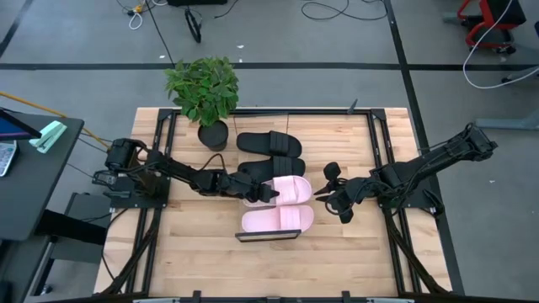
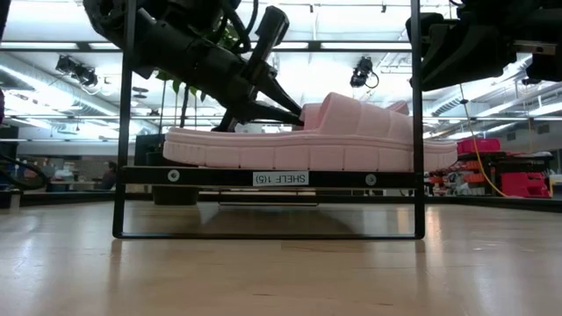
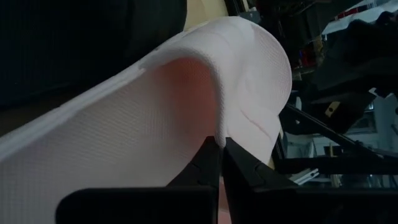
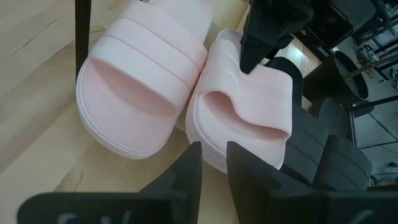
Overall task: Pick and place slides into the shelf
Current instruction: Put the pink slipper on the shelf
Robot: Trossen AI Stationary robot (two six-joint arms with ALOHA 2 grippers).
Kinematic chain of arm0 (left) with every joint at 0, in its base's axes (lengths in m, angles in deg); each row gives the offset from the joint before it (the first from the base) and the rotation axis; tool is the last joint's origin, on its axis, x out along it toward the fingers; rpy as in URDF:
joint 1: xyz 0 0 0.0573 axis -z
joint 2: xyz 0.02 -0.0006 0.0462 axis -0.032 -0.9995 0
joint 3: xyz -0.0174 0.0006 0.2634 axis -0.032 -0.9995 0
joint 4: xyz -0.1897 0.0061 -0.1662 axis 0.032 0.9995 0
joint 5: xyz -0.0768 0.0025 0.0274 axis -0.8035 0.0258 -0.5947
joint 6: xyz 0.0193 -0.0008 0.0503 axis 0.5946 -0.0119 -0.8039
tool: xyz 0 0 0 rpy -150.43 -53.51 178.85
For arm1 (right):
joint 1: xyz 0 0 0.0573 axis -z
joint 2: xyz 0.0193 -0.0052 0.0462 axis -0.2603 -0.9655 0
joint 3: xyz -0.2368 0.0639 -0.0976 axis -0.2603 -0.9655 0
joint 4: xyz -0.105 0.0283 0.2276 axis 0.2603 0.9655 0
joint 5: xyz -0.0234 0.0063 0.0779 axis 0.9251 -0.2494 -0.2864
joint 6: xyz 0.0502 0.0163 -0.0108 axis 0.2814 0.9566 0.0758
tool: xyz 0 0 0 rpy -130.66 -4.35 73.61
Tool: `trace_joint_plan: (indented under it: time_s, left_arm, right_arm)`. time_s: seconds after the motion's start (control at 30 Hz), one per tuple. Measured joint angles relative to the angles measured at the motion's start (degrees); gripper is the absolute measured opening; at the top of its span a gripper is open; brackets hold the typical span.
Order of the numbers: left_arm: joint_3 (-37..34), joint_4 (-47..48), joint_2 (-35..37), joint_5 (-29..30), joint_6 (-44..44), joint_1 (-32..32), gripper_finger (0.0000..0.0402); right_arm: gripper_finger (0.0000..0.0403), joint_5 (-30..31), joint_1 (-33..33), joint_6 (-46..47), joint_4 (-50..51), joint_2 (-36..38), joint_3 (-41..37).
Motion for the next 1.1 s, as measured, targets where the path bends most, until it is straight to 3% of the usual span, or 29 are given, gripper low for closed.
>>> trace_joint_plan:
  time_s: [0.23, 0.43, 0.83, 1.1]
  left_arm:
    - [6.14, 2.46, -0.09, -0.84, -6.39, -0.32, 0.0007]
    - [13.78, 15.26, -0.04, -0.22, -12.71, -0.32, 0.0007]
    - [12.48, 15.95, -1.12, 1.25, -4.81, 0.17, 0.0008]
    - [12.44, 9.59, -1.25, 0.68, -0.94, -0.05, 0.0007]
  right_arm:
    - [0.008, -0.02, 0.0, 0.0, 0.0, 0.0, -0.02]
    - [0.008, -0.42, 0.0, 0.02, 0.01, 0.0, 0.0]
    - [0.008, -0.42, 0.0, 0.0, -0.02, -0.02, -0.02]
    - [0.008, -0.42, 0.0, -0.04, -0.08, -0.02, -0.02]
